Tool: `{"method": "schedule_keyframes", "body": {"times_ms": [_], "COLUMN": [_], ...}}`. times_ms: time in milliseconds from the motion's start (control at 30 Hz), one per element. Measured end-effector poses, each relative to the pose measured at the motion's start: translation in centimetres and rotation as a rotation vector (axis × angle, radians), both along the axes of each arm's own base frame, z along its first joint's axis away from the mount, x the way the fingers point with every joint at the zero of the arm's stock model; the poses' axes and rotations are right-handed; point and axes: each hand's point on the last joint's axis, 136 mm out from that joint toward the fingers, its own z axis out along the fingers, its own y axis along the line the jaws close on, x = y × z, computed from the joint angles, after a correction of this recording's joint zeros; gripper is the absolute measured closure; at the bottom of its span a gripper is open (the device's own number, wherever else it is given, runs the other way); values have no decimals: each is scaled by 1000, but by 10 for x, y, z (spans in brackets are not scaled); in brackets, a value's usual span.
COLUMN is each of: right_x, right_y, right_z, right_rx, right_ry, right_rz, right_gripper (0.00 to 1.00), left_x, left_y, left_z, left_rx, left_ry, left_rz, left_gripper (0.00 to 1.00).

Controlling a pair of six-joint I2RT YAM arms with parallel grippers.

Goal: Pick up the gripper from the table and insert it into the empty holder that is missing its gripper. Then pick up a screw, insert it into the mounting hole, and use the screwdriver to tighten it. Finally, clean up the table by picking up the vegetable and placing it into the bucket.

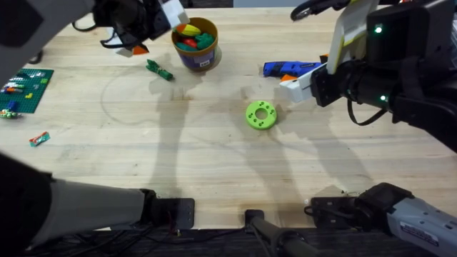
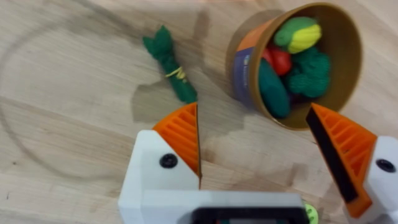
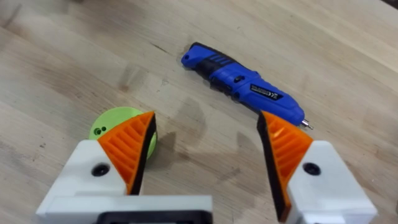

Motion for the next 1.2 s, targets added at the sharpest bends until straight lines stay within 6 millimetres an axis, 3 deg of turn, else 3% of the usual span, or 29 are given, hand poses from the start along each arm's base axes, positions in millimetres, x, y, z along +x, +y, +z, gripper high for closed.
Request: {"method": "schedule_keyframes", "body": {"times_ms": [67,267,433,600,733,1033,1200], "right_x": [-1,-1,-1,-1,-1,-1,-1], "right_y": [-1,-1,-1,-1,-1,-1,0], "right_z": [-1,-2,-2,-2,-2,-2,-2], "right_rx": [-4,-4,-4,-4,-4,-4,-4], "right_ry": [7,7,7,6,6,6,6], "right_rz": [0,0,1,0,0,0,1], "right_gripper": [25,25,25,25,25,25,25], "left_x": [-1,-11,-28,-30,-23,7,14], "left_y": [0,5,31,61,71,65,58], "left_z": [4,-17,-26,-26,-30,-93,-116], "left_rx": [-1,-30,-78,-95,-89,-112,-152], "left_ry": [-8,86,166,163,148,215,246], "left_rz": [1,56,212,330,363,347,333], "left_gripper": [15,14,14,14,11,58,98]}}
